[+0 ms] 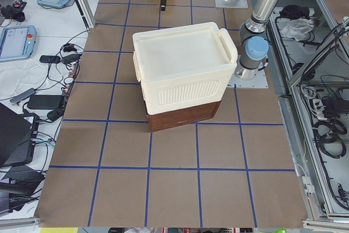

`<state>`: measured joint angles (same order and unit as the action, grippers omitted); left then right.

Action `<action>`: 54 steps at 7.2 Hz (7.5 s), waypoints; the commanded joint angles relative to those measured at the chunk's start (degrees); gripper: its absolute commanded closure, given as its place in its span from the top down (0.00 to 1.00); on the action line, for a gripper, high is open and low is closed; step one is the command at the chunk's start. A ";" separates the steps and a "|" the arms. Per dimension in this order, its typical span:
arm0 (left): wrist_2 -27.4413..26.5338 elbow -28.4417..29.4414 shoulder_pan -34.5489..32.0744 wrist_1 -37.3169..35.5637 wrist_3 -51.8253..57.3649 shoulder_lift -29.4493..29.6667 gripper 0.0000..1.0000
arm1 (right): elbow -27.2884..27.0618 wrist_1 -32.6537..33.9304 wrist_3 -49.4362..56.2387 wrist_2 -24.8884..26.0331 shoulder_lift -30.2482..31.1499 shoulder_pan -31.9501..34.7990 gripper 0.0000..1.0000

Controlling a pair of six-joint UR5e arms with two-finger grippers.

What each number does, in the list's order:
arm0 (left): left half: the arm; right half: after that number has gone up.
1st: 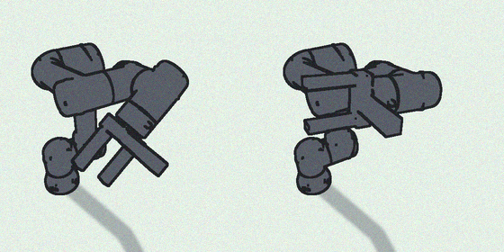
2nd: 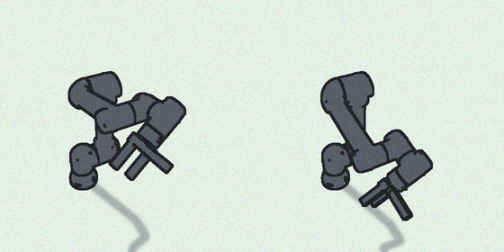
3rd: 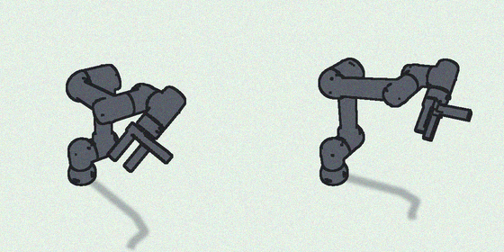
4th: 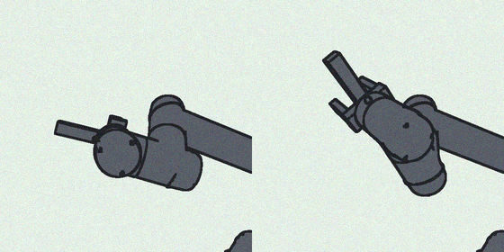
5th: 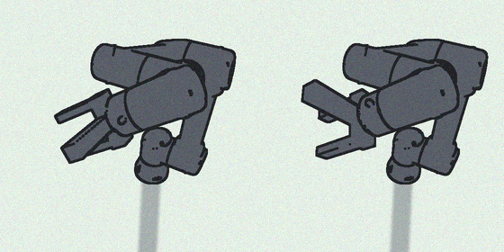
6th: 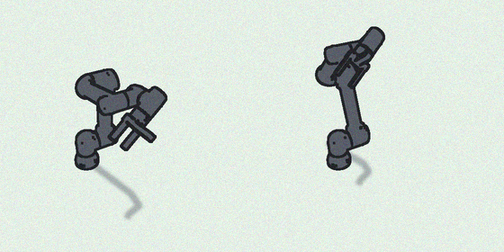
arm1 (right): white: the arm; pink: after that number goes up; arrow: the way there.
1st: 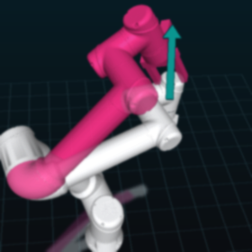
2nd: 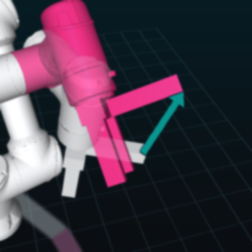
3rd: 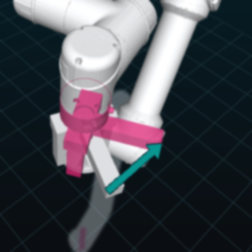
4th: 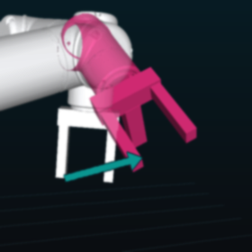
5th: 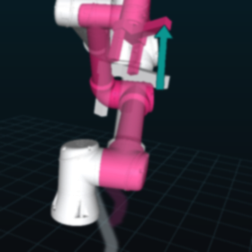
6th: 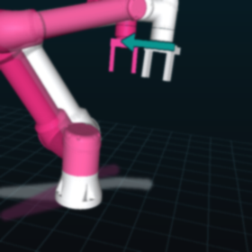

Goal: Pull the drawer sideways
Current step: 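Move the left gripper down toward the white drawer handle, then lower the left gripper around the white handle of the wooden drawer, then close the left gripper on the white drawer handle, then pull the drawer outward by its handle with the left gripper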

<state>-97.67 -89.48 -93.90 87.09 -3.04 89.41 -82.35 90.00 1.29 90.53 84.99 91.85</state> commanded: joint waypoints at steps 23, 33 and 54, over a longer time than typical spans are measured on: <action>-59.65 -20.65 0.56 -2.37 -19.02 21.68 0.91 | 0.00 0.00 -0.06 0.00 0.00 0.00 1.00; -59.56 -20.82 0.82 -4.74 -19.02 22.74 0.63 | 0.00 0.00 -0.06 0.00 0.00 0.00 1.00; -58.68 -18.36 -2.95 -5.62 -18.40 24.41 0.21 | 0.00 0.00 -0.06 0.00 0.00 0.00 1.00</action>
<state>-156.38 -108.06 -96.02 81.49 -21.53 113.79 -82.36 90.00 1.23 90.53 84.99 91.85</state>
